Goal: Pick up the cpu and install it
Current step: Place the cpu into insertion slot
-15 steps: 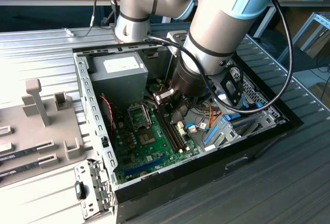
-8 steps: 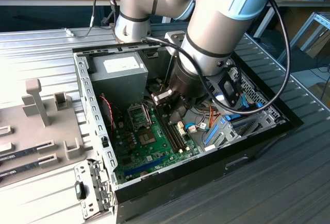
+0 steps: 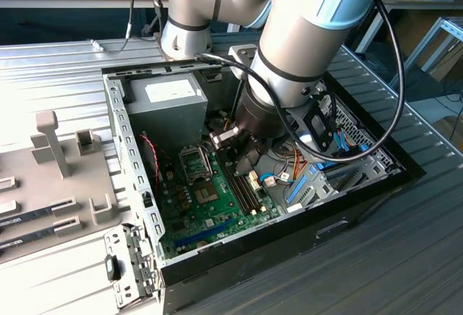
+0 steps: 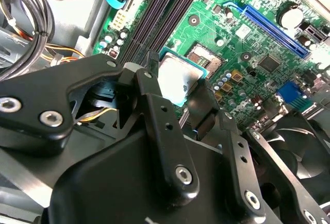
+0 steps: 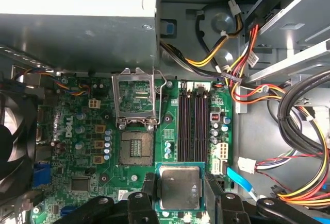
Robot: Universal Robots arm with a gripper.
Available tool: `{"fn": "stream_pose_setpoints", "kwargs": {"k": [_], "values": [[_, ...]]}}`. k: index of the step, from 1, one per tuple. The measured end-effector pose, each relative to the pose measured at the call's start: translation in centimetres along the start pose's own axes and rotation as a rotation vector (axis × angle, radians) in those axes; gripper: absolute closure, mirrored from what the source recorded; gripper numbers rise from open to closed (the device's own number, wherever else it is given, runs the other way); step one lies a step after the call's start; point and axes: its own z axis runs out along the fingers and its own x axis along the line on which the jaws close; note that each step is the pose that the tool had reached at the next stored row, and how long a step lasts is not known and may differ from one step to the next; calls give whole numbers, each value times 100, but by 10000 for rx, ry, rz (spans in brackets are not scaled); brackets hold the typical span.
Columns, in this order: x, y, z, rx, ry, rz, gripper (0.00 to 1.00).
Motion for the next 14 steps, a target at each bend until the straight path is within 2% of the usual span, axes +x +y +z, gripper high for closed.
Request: {"fn": "stream_pose_setpoints", "kwargs": {"k": [14], "values": [[72, 1, 12, 2, 1, 0, 53]]}}
